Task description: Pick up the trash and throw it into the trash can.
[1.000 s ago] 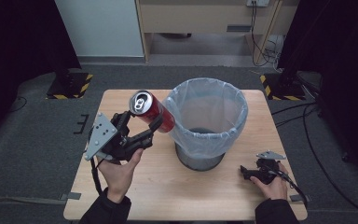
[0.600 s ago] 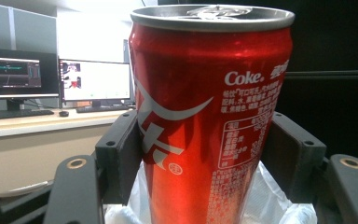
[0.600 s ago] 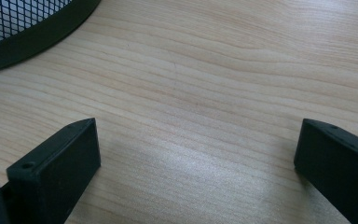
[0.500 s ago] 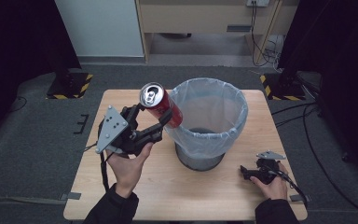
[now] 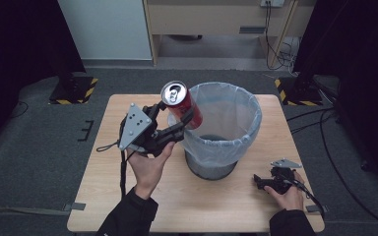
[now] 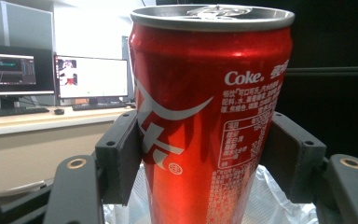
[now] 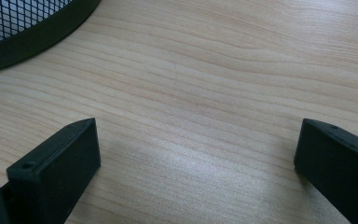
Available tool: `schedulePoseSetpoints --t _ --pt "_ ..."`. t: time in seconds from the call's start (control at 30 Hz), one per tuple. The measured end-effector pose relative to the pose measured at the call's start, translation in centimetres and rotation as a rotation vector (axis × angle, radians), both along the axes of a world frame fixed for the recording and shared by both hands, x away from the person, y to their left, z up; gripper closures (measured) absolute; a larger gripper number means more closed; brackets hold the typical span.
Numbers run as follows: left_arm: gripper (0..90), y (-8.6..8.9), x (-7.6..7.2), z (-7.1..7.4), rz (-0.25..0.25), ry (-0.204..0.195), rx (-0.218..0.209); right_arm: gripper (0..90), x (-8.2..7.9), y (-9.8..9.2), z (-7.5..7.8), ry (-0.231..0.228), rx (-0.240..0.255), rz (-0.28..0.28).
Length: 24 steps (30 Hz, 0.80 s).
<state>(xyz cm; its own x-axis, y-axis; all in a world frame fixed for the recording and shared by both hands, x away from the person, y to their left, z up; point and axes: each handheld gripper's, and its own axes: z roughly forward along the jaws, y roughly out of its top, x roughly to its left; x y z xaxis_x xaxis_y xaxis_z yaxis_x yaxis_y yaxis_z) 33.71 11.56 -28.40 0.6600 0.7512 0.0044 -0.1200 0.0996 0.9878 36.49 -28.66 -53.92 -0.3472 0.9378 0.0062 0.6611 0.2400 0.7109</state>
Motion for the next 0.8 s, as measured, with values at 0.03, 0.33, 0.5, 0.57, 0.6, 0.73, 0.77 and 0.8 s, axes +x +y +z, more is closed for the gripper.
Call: schedulePoseSetpoints --t 0.03,0.33,0.5,0.57,0.6,0.73,0.77,0.8 --pt "33.3 -0.1 0.1 -0.1 -0.003 0.014 0.003 0.5 0.0 0.0 0.0 0.0 0.0 0.0" --pt "33.3 -1.9 1.3 -1.6 -0.022 0.045 0.036 0.5 0.0 0.0 0.0 0.003 0.001 -0.002" --pt "33.3 -2.4 1.8 -2.6 -0.03 0.073 0.056 0.5 0.0 0.0 0.0 0.003 0.002 -0.002" --pt "33.3 -2.6 1.9 -3.1 -0.032 0.083 0.063 0.5 0.0 0.0 0.0 0.004 0.003 -0.003" --pt "33.4 -2.7 2.0 -3.3 -0.034 0.086 0.066 0.5 0.0 0.0 0.0 0.004 0.003 -0.003" --pt "33.3 -2.9 2.1 -3.9 -0.04 0.098 0.075 0.5 0.0 0.0 0.0 0.003 0.002 -0.002" --pt "33.3 -3.0 2.1 -4.1 -0.042 0.102 0.078 0.5 0.0 0.0 0.0 0.004 0.003 -0.003" --pt "33.2 -3.0 2.1 -4.2 -0.044 0.106 0.08 0.5 0.0 0.0 0.0 0.004 0.003 -0.003"
